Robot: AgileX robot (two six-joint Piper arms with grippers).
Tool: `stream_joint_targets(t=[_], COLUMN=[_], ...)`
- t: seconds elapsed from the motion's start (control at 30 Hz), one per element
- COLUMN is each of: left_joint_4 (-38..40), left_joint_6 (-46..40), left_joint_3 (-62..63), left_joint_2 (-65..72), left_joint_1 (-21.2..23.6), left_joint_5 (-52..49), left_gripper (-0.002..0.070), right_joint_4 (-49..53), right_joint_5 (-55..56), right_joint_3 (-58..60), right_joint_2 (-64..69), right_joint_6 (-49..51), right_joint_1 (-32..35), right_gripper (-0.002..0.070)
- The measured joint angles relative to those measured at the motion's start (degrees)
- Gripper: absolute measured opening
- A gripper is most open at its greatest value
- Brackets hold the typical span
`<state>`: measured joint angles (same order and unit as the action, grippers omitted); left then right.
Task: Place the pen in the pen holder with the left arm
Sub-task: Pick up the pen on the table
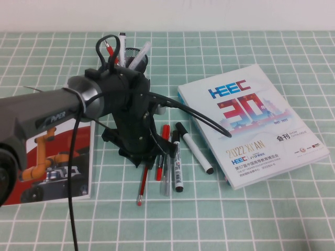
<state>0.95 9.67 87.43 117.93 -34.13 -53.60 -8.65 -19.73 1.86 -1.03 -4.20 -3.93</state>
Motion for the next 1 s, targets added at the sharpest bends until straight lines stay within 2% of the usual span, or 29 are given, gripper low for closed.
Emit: stream_joint_targets(t=[0.27,0.5,0.67,1.0], left_joint_4=[-0.48,-0.95,-0.95,-1.72], left_joint_6=[-2.43,-2.43,-2.58,-4.95], left_joint_3=[0.0,0.75,1.37,2.86], left_joint_2=[0.0,1.01,1.59,0.73], left_joint_1=[-1.67,-1.93,-1.93,-1.98], left_joint_5=[-0.58,-2.39,-3.49,-5.56], left_gripper=[0.0101,0.0082,0.0031,0.0024], right_joint_4=[0.0,0.0,0.0,0.0], right_joint_5=[0.0,0.0,0.0,0.0], right_joint_3=[0.0,0.0,0.0,0.0], right_joint_2=[0.0,0.0,0.0,0.0], right_joint_6=[0.0,0.0,0.0,0.0], right_joint_1=[0.0,0.0,0.0,0.0], right_gripper=[-0.002,-0.002,-0.002,-0.002])
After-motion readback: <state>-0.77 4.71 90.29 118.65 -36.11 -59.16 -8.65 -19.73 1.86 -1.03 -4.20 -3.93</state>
